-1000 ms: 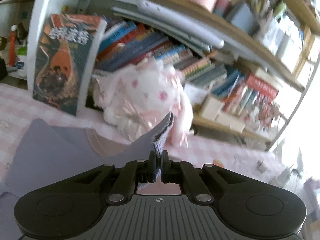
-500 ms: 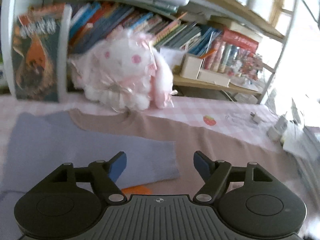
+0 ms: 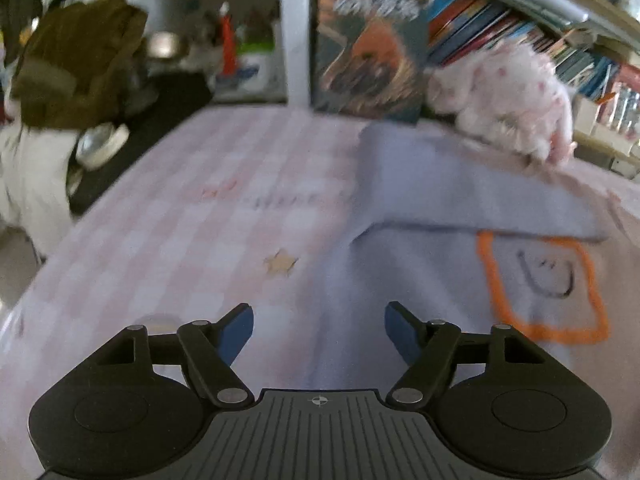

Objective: Fold clothes
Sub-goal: 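Lift the lavender sleeve with the left gripper and lay it across the sweater body, then open the left gripper and release the folded lavender sleeve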

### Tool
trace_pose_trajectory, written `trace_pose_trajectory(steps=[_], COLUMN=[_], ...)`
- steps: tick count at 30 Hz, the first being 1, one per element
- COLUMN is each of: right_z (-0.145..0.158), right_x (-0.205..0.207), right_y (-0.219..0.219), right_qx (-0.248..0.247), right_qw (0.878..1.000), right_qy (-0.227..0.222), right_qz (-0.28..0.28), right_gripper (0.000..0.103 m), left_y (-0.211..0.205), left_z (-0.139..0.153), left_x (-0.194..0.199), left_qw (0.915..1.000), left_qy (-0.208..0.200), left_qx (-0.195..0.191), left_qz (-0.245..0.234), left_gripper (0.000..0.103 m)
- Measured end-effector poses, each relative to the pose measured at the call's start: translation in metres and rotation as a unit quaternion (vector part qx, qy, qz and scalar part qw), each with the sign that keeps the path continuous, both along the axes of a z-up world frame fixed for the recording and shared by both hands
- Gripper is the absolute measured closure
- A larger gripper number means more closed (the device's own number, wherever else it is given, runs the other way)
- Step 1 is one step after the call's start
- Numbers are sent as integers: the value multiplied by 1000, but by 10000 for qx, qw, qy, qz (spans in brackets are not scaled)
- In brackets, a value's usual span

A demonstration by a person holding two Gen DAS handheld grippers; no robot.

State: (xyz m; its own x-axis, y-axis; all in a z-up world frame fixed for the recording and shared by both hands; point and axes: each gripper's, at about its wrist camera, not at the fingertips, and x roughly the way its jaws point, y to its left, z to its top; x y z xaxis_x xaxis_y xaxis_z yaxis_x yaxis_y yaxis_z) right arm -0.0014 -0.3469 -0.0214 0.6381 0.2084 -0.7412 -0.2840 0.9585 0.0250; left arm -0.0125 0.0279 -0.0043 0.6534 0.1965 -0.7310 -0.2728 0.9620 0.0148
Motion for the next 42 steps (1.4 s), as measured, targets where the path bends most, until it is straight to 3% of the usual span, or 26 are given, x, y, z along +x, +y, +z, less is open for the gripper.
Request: trace_pose_trajectory(steps=[5,7,12,14,17,28,37,40,42], right_z=[4,5,7,7,8,6,4,5,6], right_x=[-6,-9,-13,-12,-12,-7,-8,-8,-8], right_y=[0,1,7,11,21,56,65,66,65], right_qx=[17,96,265,314,228,57,-56,-63,-27], right_qw=[9993,9989,9973,9968,9971,9991,9989,9985,9979], right_qy=[120,185,281,304,279,175,100,122,157], right_qz=[-347,-423,-622,-672,-667,-370,-445,-530,-627], right_gripper=[40,52,72,85,89,89,89,89,83], left_y=[16,16,15,16,26,63,71,72,73], left_z=[-8,-10,-13,-11,-7,-12,-17,-15,-10], left_x=[-4,-4,-4,-5,-7,-4,-6,-8,-11], left_qw=[9984,9972,9932,9923,9926,9937,9927,9936,9945], left_qy=[77,115,177,126,13,34,28,-21,-103], left_qx=[-552,-713,-1027,-1033,-1052,-1060,-1105,-1043,-974], left_qz=[-58,-184,-512,-667,-598,-375,-473,-434,-383], left_gripper=[42,55,98,99,99,99,98,91,85])
